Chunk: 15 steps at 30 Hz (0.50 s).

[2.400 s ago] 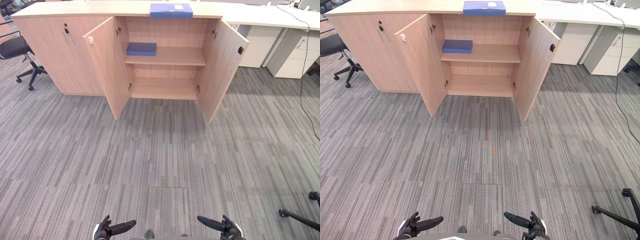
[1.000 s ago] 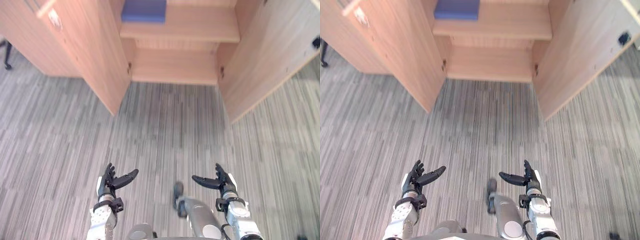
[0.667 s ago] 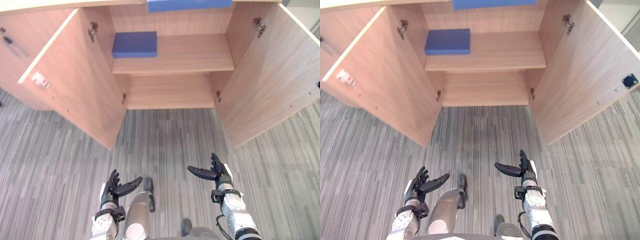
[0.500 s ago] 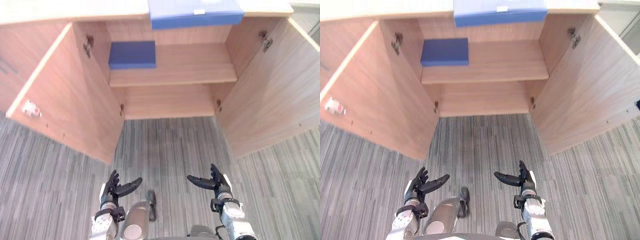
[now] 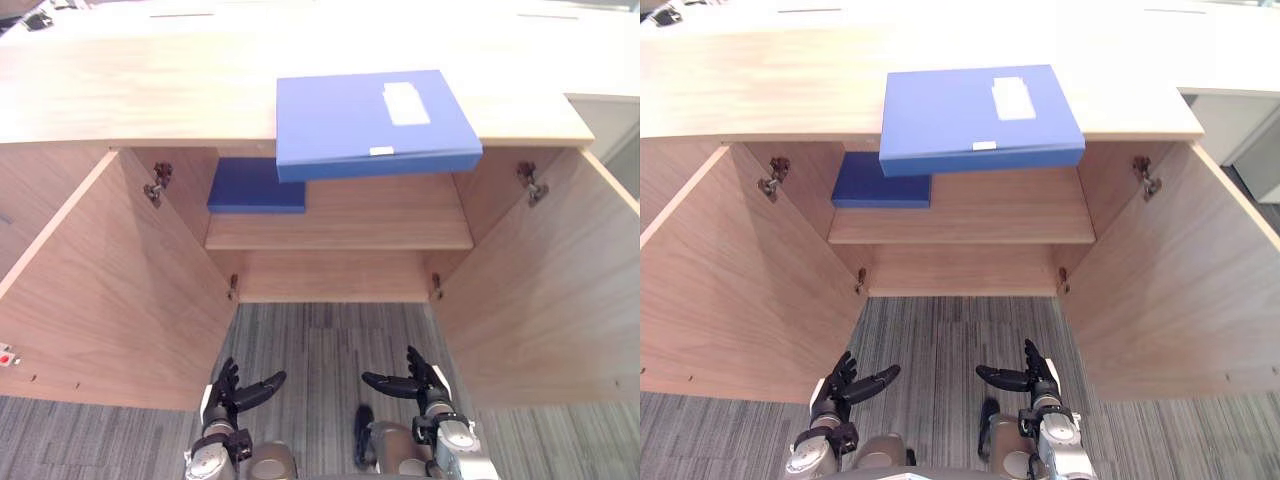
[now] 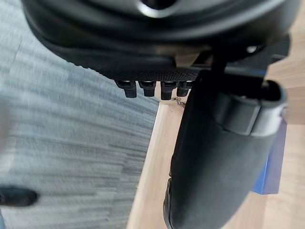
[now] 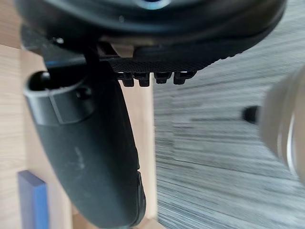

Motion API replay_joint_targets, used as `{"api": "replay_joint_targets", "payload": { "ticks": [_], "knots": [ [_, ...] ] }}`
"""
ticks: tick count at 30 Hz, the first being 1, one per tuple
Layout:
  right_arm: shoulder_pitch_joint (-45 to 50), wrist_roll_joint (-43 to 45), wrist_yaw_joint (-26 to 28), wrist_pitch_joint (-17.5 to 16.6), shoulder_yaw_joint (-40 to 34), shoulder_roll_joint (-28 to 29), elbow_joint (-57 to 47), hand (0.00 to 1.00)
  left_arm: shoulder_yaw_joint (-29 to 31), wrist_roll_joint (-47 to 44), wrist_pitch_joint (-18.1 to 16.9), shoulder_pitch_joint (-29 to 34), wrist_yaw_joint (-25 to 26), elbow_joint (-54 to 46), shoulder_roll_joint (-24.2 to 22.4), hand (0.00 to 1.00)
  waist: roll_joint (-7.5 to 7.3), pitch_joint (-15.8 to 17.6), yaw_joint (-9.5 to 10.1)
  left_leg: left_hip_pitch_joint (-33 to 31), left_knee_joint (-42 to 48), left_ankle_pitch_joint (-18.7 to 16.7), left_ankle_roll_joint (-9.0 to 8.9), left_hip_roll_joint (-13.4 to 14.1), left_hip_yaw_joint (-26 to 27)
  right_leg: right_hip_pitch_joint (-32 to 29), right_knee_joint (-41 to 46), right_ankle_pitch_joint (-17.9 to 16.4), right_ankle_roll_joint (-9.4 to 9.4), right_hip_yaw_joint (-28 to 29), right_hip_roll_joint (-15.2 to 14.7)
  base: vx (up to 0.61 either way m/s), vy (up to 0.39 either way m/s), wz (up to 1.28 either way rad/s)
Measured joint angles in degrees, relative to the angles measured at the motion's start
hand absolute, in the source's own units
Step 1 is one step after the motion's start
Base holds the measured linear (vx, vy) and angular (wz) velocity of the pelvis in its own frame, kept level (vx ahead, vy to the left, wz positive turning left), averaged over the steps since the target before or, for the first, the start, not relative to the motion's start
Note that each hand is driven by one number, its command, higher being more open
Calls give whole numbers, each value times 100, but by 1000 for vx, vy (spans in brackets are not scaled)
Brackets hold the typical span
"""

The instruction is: Walk over to the cabinet, pick up the folder, carry it to the office cabinet, place the folder inside the office cabinet, then close the office cabinet door

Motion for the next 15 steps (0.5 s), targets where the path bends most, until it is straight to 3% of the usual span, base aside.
{"api": "replay_joint_targets", "payload": {
  "ticks": [2, 5, 6, 7, 8, 10, 12, 15],
  "knots": [
    [-55, 5, -39, -11, -64, -57, -45, 100, -93, 2, 15, -40, -44, -1, -20, 100, -37, 0, 8, -244, -490, -136, 9, -78, 196, 308, -261, 60, 90, 81, -82, 292, -50, -18],
    [-125, 7, -63, -13, -332, -82, 18, 100, -87, 5, 14, -206, -77, 1, -22, 100, -30, -3, 31, -251, -2418, 6, -107, -403, 225, 577, -473, 71, 119, 146, -263, 304, 63, -15],
    [-112, 8, -63, -14, -392, -132, 56, 100, -89, 5, 13, -240, -92, -15, -25, 100, 31, -39, 25, -162, -3217, 466, -115, -511, 194, 646, -529, 74, 147, 136, -272, 200, 106, -5],
    [-84, 6, -68, -11, -452, -231, 105, 100, -88, 5, 12, -228, -99, -105, -23, 100, 158, -116, 18, -139, -3830, 1434, -49, -535, 57, 747, -587, 1, 312, 142, -183, 267, 146, 2],
    [-79, 8, -87, 16, -470, -169, 216, 100, -66, 13, 18, -295, -91, -140, 96, 100, 16, -135, 4, -16, -3890, 1409, -19, -695, 59, 865, -649, -55, 430, 142, -310, 263, 142, 11],
    [8, 7, -83, 5, -468, -171, 206, 100, -66, 24, 16, -287, -90, -401, 171, 100, -41, -161, -1, 156, -4183, 1456, 29, -831, 54, 928, -696, -60, 445, 124, -461, 197, 134, 18],
    [38, 8, -72, 1, -467, -170, 206, 100, -29, 220, 8, -212, -86, -968, 280, 100, -46, -164, 4, 365, -4548, 1553, 98, -1046, 56, 1050, -831, -66, 520, 103, -596, 137, 101, 14],
    [52, 7, -33, -3, -463, -108, 208, 100, 76, 438, -18, -56, 36, -1792, 416, 100, -39, -169, 8, 558, -4887, 1674, 136, -1156, 24, 1156, -915, -57, 544, 58, -661, 62, 31, 9]
  ]
}}
